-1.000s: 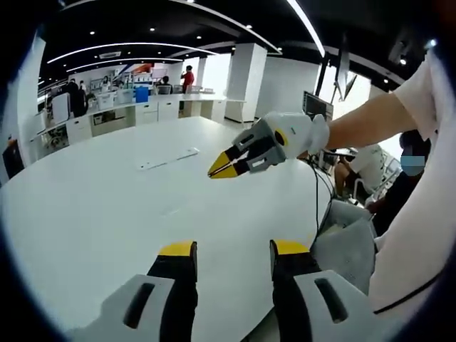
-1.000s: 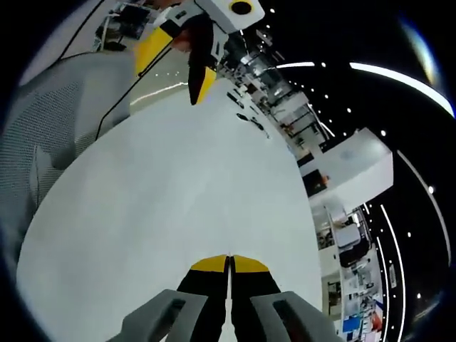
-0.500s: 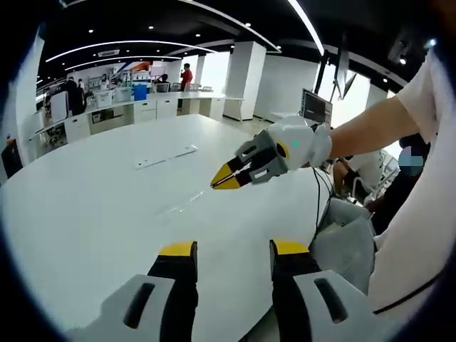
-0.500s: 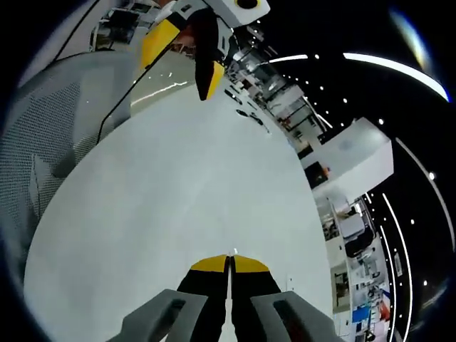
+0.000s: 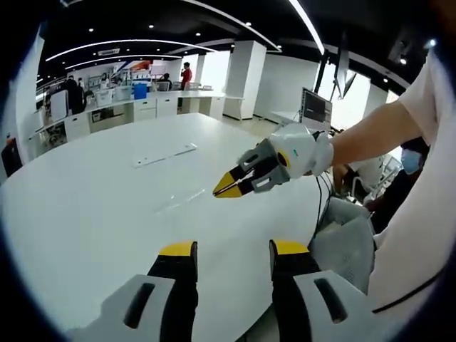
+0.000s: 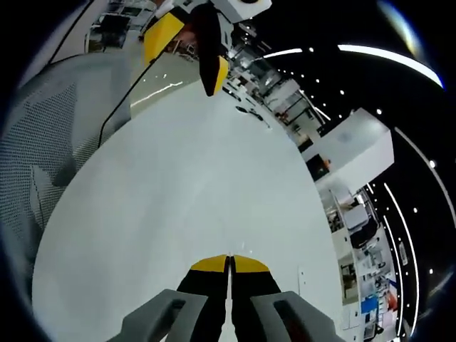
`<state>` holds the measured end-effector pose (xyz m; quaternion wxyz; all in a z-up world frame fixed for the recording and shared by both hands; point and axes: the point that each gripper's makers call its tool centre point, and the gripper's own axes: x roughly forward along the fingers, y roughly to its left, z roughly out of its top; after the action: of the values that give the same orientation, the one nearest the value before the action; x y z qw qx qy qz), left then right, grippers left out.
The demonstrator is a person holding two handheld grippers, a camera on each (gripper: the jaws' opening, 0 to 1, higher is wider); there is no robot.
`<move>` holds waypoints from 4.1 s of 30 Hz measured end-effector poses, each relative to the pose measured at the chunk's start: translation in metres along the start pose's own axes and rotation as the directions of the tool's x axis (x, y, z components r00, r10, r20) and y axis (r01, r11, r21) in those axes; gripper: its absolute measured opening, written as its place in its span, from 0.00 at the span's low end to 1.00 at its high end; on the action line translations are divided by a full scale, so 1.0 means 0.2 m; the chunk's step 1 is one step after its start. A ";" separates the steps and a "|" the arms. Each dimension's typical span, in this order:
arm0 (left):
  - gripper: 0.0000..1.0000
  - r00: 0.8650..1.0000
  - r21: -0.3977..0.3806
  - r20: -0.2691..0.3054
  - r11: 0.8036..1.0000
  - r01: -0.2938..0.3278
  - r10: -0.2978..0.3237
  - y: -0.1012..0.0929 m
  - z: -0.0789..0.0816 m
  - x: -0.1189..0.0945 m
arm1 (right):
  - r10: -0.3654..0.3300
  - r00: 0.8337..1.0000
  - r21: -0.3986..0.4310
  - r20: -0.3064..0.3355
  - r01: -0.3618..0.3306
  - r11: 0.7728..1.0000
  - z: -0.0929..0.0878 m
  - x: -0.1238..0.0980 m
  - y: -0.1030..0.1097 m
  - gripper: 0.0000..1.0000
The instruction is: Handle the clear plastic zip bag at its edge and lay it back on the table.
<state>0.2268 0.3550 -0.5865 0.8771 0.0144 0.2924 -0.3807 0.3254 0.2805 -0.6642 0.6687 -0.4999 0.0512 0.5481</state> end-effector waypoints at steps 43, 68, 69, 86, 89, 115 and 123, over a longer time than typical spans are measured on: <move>0.38 1.000 -0.013 -0.005 1.000 0.004 -0.004 -0.01 -0.04 0.01 | 0.022 0.999 0.155 -0.025 -0.018 0.988 -0.04 0.03 0.16 0.03; 0.38 1.000 -0.023 -0.005 1.000 0.005 -0.005 -0.02 -0.05 0.01 | 0.047 0.998 0.218 -0.045 -0.036 0.975 -0.08 0.06 0.26 0.06; 0.38 1.000 -0.024 -0.005 1.000 0.006 -0.006 -0.02 -0.05 0.01 | 0.048 0.998 0.221 -0.046 -0.036 0.975 -0.08 0.05 0.27 0.06; 0.38 1.000 -0.032 -0.009 0.999 0.006 -0.006 -0.02 -0.08 0.01 | 0.066 0.997 0.276 -0.050 -0.049 0.960 -0.10 0.07 0.33 0.07; 0.38 1.000 -0.031 -0.010 0.999 0.006 -0.006 -0.02 -0.08 0.01 | 0.068 0.996 0.280 -0.052 -0.051 0.959 -0.10 0.08 0.34 0.07; 0.37 1.000 -0.046 -0.014 0.999 -0.003 0.003 -0.01 -0.11 0.00 | 0.095 0.993 0.309 -0.070 -0.069 0.948 -0.15 0.13 0.37 0.08; 0.37 1.000 -0.046 -0.019 0.999 -0.003 0.002 -0.02 -0.10 0.01 | 0.091 0.993 0.315 -0.079 -0.062 0.947 -0.19 0.14 0.34 0.08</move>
<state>0.2145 0.3564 -0.6032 0.8748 -0.0019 0.3095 -0.3727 0.3012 0.2643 -0.7420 0.7145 -0.4104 0.1875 0.5347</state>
